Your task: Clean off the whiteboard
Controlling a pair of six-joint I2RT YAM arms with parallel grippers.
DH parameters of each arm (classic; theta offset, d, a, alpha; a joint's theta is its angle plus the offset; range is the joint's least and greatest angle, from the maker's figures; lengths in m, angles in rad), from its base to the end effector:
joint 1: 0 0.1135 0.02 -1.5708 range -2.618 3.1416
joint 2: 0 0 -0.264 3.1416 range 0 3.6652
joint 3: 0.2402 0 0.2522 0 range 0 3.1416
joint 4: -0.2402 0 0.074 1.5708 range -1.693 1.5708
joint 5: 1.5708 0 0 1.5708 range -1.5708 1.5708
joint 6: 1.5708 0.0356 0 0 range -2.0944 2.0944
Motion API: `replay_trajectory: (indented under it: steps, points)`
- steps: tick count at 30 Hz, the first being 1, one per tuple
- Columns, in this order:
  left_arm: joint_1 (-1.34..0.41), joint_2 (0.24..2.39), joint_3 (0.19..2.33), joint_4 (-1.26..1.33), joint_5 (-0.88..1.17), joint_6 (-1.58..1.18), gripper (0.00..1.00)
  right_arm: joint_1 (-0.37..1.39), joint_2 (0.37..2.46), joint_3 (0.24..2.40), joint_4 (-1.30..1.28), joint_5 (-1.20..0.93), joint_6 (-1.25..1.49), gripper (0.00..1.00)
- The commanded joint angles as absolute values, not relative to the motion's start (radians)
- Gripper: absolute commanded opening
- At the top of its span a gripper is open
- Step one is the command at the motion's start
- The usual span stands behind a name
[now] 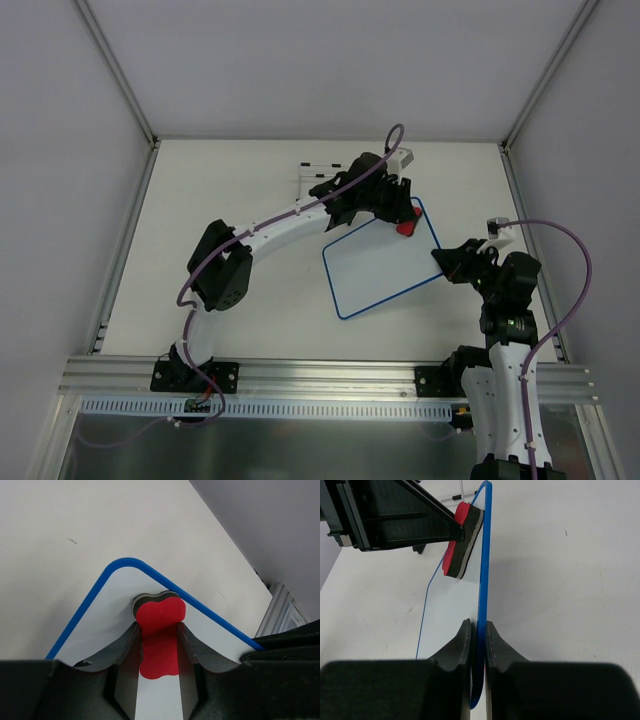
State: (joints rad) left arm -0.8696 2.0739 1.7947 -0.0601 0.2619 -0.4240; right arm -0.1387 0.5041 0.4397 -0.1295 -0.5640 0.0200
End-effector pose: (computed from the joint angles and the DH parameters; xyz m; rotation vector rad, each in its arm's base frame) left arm 0.3165 -0.3891 0.2989 0.6407 1.9613 -1.0919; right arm 0.1406 -0.0004 0.2651 -0.2698 1.7310 0.4097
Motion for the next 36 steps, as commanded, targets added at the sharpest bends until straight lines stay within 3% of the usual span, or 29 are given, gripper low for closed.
replay_trajectory:
  steps: [1,12,24,36]
  points:
    - [-0.828,2.099,1.816,-0.109,0.244,-0.419,0.00,-0.126,0.489,0.495,-0.077,-0.609,-0.061,0.00]
    - [-0.788,2.102,1.816,-0.138,0.247,-0.402,0.00,-0.126,0.495,0.495,-0.077,-0.609,-0.063,0.00]
    - [-0.928,2.062,1.784,-0.138,0.296,-0.391,0.00,-0.126,0.509,0.500,-0.077,-0.601,-0.067,0.00]
    - [-0.841,1.852,1.408,-0.129,0.238,-0.508,0.00,-0.124,0.512,0.477,-0.045,-0.595,-0.054,0.00]
